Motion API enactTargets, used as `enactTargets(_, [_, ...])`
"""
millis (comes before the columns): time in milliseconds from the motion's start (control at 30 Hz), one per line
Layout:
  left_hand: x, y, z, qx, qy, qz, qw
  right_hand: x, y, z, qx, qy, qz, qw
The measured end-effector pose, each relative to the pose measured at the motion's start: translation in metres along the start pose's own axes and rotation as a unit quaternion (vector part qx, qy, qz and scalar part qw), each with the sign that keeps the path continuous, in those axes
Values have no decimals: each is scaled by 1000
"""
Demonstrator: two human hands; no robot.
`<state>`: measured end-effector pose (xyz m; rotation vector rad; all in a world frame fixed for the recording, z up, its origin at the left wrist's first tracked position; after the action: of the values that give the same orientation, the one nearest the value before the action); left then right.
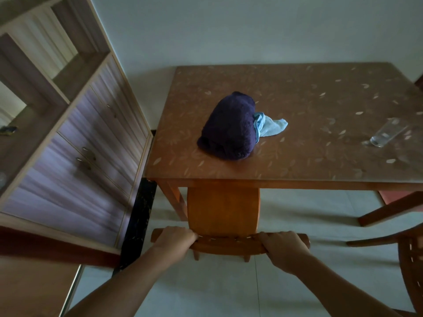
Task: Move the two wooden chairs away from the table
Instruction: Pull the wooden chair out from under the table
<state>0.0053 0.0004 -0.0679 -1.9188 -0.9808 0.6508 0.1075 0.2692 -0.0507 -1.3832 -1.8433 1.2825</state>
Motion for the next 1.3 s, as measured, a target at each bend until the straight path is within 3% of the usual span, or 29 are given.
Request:
enactTargets(267, [-8, -66, -12, 90, -2, -17, 996, 14, -41, -6, 56, -20, 0, 998])
enactTargets(767, [26, -97, -70, 74, -8, -36, 997, 5, -68, -79, 85, -37, -8, 996])
enactTargets(1300, [79, -52, -245, 91, 11, -21, 996, -130, -28, -235, 147, -8, -78, 986])
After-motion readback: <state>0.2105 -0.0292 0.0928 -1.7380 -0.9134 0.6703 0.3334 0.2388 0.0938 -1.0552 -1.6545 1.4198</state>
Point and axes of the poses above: each hand's wrist, its own z-axis towards the middle knuckle, its own y-axis out of the palm, x = y × z, the point moved 4 cm from there along z, towards the middle knuckle, and after that the axes turned 14 degrees about -y, right-handed, at the moved point
